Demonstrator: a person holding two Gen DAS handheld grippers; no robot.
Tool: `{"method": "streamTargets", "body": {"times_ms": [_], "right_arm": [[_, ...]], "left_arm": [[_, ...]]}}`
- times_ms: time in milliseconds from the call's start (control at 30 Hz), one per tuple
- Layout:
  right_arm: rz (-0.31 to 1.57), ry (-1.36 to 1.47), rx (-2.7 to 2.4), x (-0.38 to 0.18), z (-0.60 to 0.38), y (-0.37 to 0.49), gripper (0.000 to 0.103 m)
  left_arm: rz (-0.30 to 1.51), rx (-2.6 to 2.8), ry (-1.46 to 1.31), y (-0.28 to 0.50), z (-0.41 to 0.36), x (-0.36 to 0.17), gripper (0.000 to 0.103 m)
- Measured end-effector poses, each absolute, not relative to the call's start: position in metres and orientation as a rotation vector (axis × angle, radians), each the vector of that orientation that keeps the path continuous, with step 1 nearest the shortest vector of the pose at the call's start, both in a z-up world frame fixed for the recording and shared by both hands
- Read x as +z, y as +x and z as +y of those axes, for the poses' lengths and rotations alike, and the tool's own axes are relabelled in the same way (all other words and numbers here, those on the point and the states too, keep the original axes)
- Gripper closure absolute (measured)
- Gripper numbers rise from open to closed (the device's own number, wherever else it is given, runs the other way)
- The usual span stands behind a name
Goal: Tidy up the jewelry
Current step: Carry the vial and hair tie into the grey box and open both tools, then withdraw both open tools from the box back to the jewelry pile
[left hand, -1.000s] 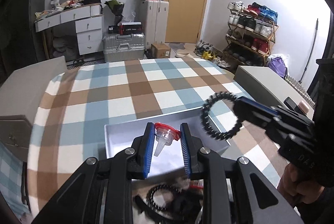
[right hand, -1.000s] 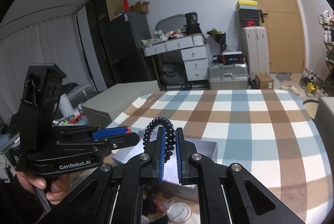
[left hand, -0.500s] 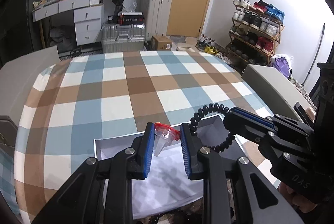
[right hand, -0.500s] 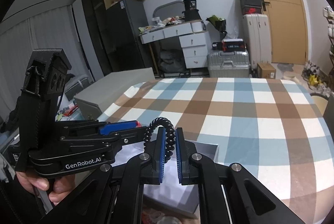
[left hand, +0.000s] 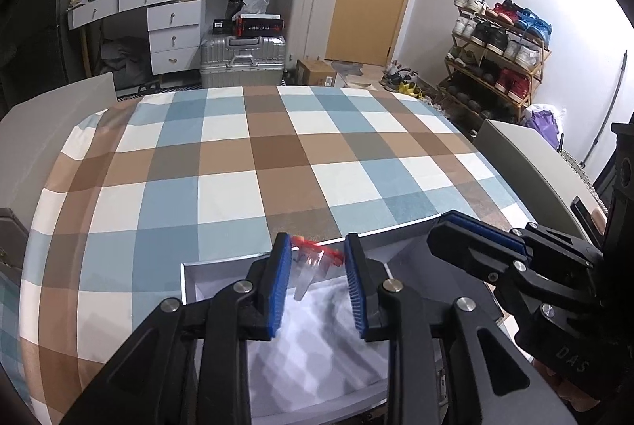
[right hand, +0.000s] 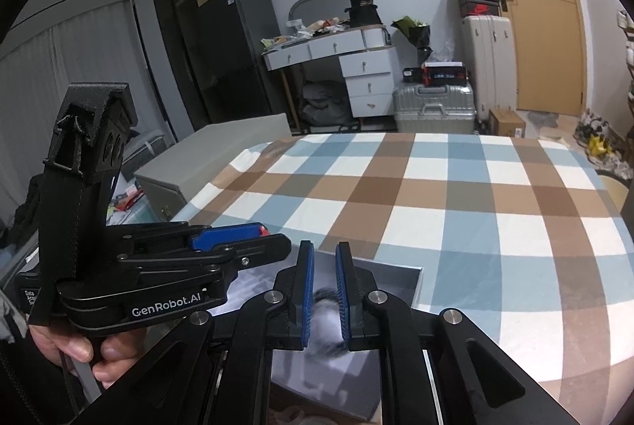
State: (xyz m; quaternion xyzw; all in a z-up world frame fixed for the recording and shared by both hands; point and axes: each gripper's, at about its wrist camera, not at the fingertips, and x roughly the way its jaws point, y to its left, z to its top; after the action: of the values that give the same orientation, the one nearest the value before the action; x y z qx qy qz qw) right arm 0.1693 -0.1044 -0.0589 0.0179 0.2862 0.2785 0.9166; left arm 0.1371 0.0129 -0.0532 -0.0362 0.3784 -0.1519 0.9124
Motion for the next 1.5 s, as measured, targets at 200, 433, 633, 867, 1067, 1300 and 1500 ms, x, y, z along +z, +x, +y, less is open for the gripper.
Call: {"method": "streamTargets", "body": {"times_ms": [200,433,633,867,1067,1300,1500], "right_arm": [[0.546,0.079,0.549,-0.048,-0.118,0.161,0.055],[0.485,0.088,0.530,-0.032,-0.131,0.137,0.027],[0.407,0.090,0.515,-0.017,-0.138,0.108,0.000],[0.377,0.085,0.513,-0.006,-0.140,0.085,0.000],[0.348,0.075,0.478,-0.007,-0.141,0.066,0.000],[0.409,0.085,0.503,-0.021,-0.144,0.050,0.000],[0.488,0.017,0.549,-0.044,-0.140,0.032,0.000]], "left_arm": [[0.751,-0.302,-0.103,0.129,0.019,-0.046,0.047],[0.711,-0.261,-0.100,0.111,0.023,-0.034,0.034],[0.669,-0.222,-0.098,0.091,0.025,-0.024,0.024],[0.603,-0.179,-0.091,0.069,0.026,-0.014,0.020],[0.578,-0.141,-0.092,0.053,0.030,-0.013,0.008],[0.568,-0.114,-0.103,0.028,0.036,-0.022,0.003],[0.610,-0.047,-0.084,0.012,0.042,-0.045,0.002]]}}
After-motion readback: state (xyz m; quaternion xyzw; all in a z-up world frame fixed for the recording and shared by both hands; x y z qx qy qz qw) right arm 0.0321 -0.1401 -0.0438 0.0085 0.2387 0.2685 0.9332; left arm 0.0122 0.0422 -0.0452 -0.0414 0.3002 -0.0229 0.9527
